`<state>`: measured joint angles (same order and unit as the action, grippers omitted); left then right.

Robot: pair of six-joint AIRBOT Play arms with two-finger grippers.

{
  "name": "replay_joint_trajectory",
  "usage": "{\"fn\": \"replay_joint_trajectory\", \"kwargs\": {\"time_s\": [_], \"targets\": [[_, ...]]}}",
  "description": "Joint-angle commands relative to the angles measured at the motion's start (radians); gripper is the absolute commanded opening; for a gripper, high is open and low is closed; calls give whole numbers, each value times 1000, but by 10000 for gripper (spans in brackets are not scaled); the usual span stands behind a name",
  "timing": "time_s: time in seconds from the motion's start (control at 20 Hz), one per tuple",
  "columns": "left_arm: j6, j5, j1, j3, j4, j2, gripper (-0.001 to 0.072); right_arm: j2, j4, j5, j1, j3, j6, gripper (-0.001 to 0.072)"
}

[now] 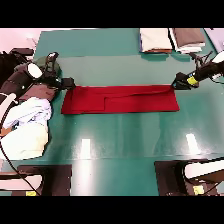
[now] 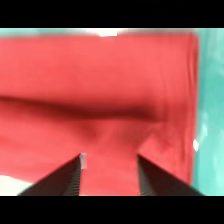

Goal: Fold the shirts.

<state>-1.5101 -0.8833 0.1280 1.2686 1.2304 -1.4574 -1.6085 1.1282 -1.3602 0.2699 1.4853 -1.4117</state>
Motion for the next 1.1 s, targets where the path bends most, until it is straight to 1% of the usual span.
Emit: {"fn": "replay_joint_trajectory", "kwargs": {"time_s": [0.0, 0.05, 0.1, 0.15, 0.2, 0.25, 0.3, 0.5, 0.6, 0.7, 0.75, 0.8, 0.85, 0.9, 0.95, 1.0, 1.05], "targets": [[-2, -78, 1, 60, -7, -9, 539, -39, -84, 9, 19, 74, 53, 409], [0, -132, 1, 89, -6, -9, 538, -30, -86, -6, 33, 77, 78, 411], [0, -175, 1, 111, -7, -9, 537, -19, -83, -19, 55, 69, 97, 456], [0, -212, 1, 126, -8, -9, 496, -4, -83, -27, 85, 45, 105, 465], [1, -230, 1, 131, -7, -9, 242, 8, -84, -34, 119, 10, 116, 468], [1, -234, 1, 131, -10, -9, 21, 16, -84, -36, 154, -30, 126, 516], [0, -232, 1, 131, -18, -9, 35, 16, -90, -40, 190, -72, 140, 525], [1, -223, 5, 131, -117, -10, 26, -53, -103, -30, 269, -206, 169, 525], [0, -220, 35, 130, -119, -10, 26, -92, -192, -1, 261, -248, 209, 524], [0, -198, 87, 130, -120, -11, 26, -126, -254, 41, 225, -257, 217, 522], [0, -176, 115, 130, -119, -12, 26, -136, -268, 61, 198, -257, 219, 488], [-1, -154, 142, 130, -119, -14, 26, -139, -272, 89, 173, -257, 225, 413], [-14, -137, 174, 130, -120, -20, 26, -137, -271, 113, 147, -257, 225, 284], [-37, -127, 204, 130, -120, -30, 26, -126, -269, 126, 127, -257, 238, 132], [-39, -115, 239, 130, -120, -42, 25, -108, -270, 135, 115, -257, 249, 36], [-39, -93, 273, 130, -121, -60, 25, -79, -270, 144, 110, -256, 255, 19], [-39, -47, 308, 131, -121, -80, 25, -48, -270, 140, 111, -241, 255, 19]]}}
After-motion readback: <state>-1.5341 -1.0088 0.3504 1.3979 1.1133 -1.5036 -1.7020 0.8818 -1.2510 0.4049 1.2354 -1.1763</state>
